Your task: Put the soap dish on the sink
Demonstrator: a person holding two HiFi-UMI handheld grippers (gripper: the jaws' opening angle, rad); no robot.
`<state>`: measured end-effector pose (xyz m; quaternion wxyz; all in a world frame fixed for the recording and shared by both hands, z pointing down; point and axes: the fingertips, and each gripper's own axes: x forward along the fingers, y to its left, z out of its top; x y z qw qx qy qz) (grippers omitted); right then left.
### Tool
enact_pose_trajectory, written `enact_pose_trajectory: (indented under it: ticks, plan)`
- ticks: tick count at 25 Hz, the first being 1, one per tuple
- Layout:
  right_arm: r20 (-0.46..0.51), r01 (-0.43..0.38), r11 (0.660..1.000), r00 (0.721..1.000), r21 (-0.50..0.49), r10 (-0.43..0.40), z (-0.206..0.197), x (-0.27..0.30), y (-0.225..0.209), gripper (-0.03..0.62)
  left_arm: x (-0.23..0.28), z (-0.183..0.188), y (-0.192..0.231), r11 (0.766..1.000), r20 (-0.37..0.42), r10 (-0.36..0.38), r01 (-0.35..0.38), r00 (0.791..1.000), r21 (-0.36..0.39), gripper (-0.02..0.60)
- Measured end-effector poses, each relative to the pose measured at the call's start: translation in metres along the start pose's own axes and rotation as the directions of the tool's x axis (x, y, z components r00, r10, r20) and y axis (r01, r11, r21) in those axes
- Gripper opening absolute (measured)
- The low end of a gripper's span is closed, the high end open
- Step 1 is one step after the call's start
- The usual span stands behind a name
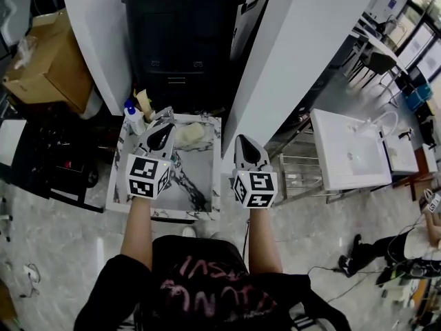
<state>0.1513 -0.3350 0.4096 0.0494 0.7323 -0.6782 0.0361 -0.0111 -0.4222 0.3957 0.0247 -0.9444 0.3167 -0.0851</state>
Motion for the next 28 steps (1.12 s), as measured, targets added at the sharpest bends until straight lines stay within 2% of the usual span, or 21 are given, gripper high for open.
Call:
enact_pose_trajectory:
  ticks: [28]
  plan:
    - [0.009,0.012,1.0,1.0,-0.009,-0.012,0.004,0.005,0.005,0.012,-0.015,-0.002,0.023,0.999,0.001,0.037,-0.037,0.999,0.025,0.014]
